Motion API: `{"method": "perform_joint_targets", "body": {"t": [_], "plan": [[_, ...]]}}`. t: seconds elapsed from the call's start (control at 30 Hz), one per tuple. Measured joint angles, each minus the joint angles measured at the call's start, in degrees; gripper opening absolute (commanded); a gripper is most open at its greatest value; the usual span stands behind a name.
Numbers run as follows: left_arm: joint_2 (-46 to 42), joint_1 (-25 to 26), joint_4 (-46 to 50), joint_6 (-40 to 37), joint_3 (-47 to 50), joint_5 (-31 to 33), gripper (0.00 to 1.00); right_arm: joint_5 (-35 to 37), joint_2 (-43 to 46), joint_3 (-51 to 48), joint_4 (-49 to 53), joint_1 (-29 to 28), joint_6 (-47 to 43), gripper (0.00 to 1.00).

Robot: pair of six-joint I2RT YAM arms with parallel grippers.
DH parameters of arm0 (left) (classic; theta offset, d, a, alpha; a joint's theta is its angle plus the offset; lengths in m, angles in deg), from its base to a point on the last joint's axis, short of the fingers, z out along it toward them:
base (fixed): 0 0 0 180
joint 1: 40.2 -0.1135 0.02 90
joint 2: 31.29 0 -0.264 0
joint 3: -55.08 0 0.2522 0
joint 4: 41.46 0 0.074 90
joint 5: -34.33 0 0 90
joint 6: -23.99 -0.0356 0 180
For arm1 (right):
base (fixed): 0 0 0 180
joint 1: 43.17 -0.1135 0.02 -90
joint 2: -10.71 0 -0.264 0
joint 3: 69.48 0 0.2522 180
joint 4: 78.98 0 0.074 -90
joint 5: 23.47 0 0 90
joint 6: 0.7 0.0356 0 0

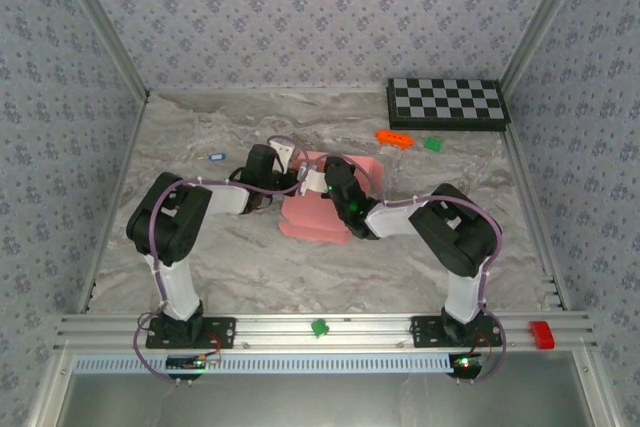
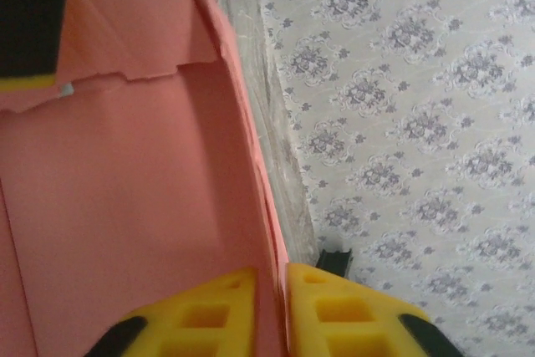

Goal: Fold the paper box

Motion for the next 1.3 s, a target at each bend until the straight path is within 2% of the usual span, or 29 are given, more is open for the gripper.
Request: {"method": "perform_joint_targets", "body": {"t": [0.13, 0.23, 0.33, 0.57, 0.83, 1.13, 1.3], "plan": [[-0.6, 0.3, 1.1, 0.0, 0.0, 1.4, 0.00, 0.0, 0.0, 0.0, -0.9, -0.5, 0.7, 0.65], [-1.6, 0.3, 2.6, 0.0, 0.0, 2.8, 0.00, 0.3, 0.5, 0.0, -0.8, -0.8, 1.2, 0.78], [-3.0, 0.3, 4.5, 0.6, 0.0, 4.7, 0.00, 0.7, 2.5, 0.0, 0.4, -1.4, 2.5, 0.84], [-8.9, 0.6, 9.6, 4.3, 0.0, 10.0, 0.00, 0.9, 10.7, 3.7, 10.5, -2.8, 9.9, 0.85], [-14.5, 0.9, 19.9, 12.2, 0.0, 15.4, 0.00, -1.3, 18.9, 11.9, 32.0, -2.6, 30.8, 0.84], [-18.9, 2.0, 34.2, 21.2, -1.9, 18.1, 0.00, -6.9, 19.8, 25.8, 57.0, 1.2, 54.2, 0.78], [-20.6, 2.8, 39.0, 24.5, -2.9, 18.6, 0.00, -11.9, 18.5, 30.8, 65.4, 4.7, 63.1, 0.76]]}}
